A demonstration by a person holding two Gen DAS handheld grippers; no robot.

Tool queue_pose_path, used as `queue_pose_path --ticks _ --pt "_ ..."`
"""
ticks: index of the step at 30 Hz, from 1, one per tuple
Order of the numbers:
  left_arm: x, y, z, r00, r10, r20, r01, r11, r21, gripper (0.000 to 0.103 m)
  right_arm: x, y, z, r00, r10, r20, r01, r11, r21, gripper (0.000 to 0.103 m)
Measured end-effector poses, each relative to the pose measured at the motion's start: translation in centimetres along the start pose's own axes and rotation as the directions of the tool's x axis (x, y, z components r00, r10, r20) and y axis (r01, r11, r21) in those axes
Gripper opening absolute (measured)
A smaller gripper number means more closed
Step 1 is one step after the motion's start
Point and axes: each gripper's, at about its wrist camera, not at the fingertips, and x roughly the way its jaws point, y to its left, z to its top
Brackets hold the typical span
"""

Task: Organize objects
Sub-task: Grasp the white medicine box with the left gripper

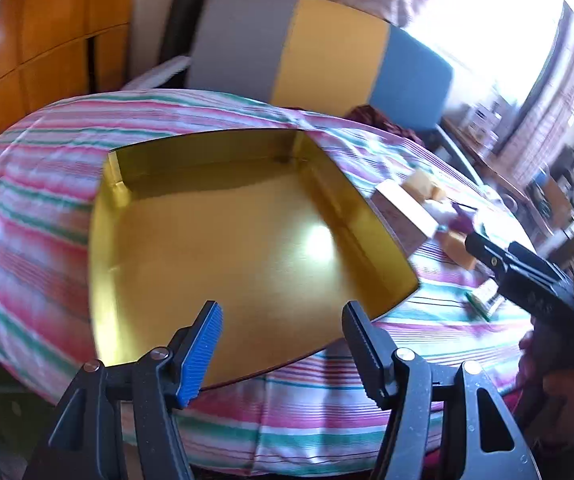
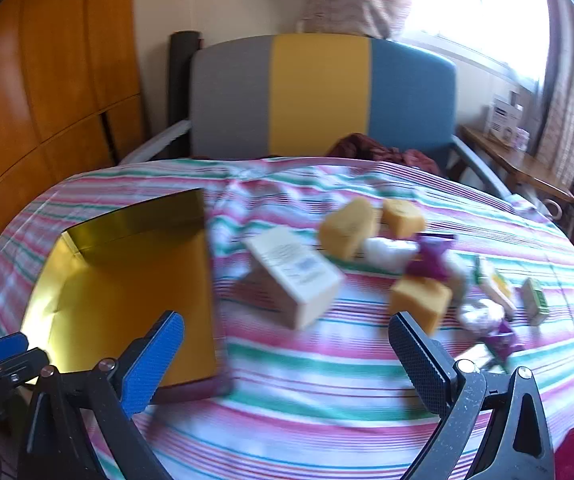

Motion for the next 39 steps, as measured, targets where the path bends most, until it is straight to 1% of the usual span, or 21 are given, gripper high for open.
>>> queue_pose_path --ticks 2,5,7,10,11,14,16,18,20,22,23,24,25,26,29,32,34,36,37,38,39 --pt "0.4 -1.1 1.0 0.999 -0.033 -0.020 0.034 0.999 0.023 0.063 -0.1 -2.1 0.4 0.999 -0.034 0.002 0.034 0.999 0.008 0.103" --pt "1.1 -3.0 2.4 0.992 -0.108 -0.060 0.111 0.993 0.042 0.063 -0.2 -6.1 0.9 0.995 -0.097 0.012 0.096 0.994 0.045 0.103" --pt "1.8 -5.3 3.6 0.982 -0.163 -0.094 0.169 0.984 0.062 0.063 0.1 -8.9 1.2 0.988 -0.152 0.024 0.151 0.986 0.066 0.103" --pt "3.5 -8.5 5.2 0.965 -0.218 -0.147 0.229 0.971 0.069 0.063 0.9 -12.9 1.4 0.977 -0.211 0.027 0.207 0.972 0.113 0.103" --pt "4.3 -9.7 5.9 0.957 -0.239 -0.167 0.252 0.965 0.066 0.063 1.1 -14.0 1.3 0.975 -0.223 0.025 0.217 0.967 0.135 0.103" --pt "6.6 -12.6 7.4 0.947 -0.244 -0.211 0.264 0.962 0.073 0.063 1.5 -17.0 1.1 0.977 -0.212 0.000 0.205 0.946 0.252 0.103" --pt "8.8 -14.3 8.4 0.941 -0.226 -0.252 0.251 0.966 0.068 0.064 1.6 -18.2 1.1 0.983 -0.184 -0.003 0.176 0.933 0.313 0.103" --pt "11.3 -15.0 9.3 0.922 -0.229 -0.313 0.246 0.969 0.016 0.066 1.0 -18.8 1.2 0.984 -0.175 0.011 0.161 0.926 0.341 0.103" --pt "13.6 -15.3 10.0 0.908 -0.221 -0.356 0.224 0.974 -0.036 0.072 0.6 -19.0 1.1 0.985 -0.170 0.020 0.151 0.922 0.355 0.103" --pt "15.3 -15.4 10.5 0.906 -0.193 -0.377 0.180 0.981 -0.072 0.073 0.4 -19.4 1.1 0.988 -0.154 0.028 0.132 0.915 0.382 0.103" --pt "16.0 -15.4 10.7 0.904 -0.185 -0.385 0.164 0.983 -0.087 0.075 0.2 -19.6 1.1 0.989 -0.146 0.035 0.120 0.910 0.397 0.103" --pt "16.6 -15.4 10.9 0.905 -0.175 -0.388 0.151 0.984 -0.091 0.077 0.2 -19.8 1.0 0.989 -0.140 0.040 0.112 0.906 0.409 0.103" --pt "17.2 -15.4 11.1 0.908 -0.148 -0.391 0.119 0.988 -0.096 0.079 0.1 -20.0 1.0 0.990 -0.130 0.045 0.099 0.901 0.422 0.103" --pt "17.5 -15.4 11.3 0.910 -0.135 -0.391 0.103 0.990 -0.101 0.080 0.0 -20.1 1.0 0.992 -0.121 0.048 0.088 0.897 0.433 0.103" --pt "18.8 -15.7 11.6 0.910 -0.094 -0.404 0.061 0.994 -0.094 0.082 0.0 -20.5 0.9 0.995 -0.090 0.053 0.056 0.888 0.456 0.103" --pt "20.0 -16.0 11.7 0.902 -0.084 -0.423 0.048 0.994 -0.096 0.082 0.0 -20.8 0.8 0.996 -0.074 0.058 0.038 0.881 0.472 0.103" --pt "21.0 -16.2 11.6 0.904 -0.029 -0.426 -0.001 0.997 -0.071 0.082 -0.1 -21.0 0.7 0.996 -0.066 0.062 0.028 0.877 0.480 0.103" --pt "21.5 -16.7 11.5 0.907 0.008 -0.420 -0.027 0.999 -0.039 0.079 -0.1 -21.3 0.6 0.996 -0.068 0.060 0.030 0.870 0.492 0.103" --pt "21.6 -17.0 11.5 0.910 0.022 -0.414 -0.029 1.000 -0.011 0.073 -0.1 -21.6 0.6 0.996 -0.065 0.060 0.026 0.866 0.499 0.103" --pt "21.6 -17.2 11.3 0.911 0.022 -0.412 -0.022 1.000 0.003 0.064 0.0 -21.9 0.5 0.996 -0.064 0.059 0.026 0.861 0.507 0.103" --pt "21.3 -17.1 10.9 0.913 0.014 -0.407 -0.014 1.000 0.004 0.061 0.0 -22.1 0.4 0.996 -0.069 0.056 0.031 0.856 0.517 0.103"
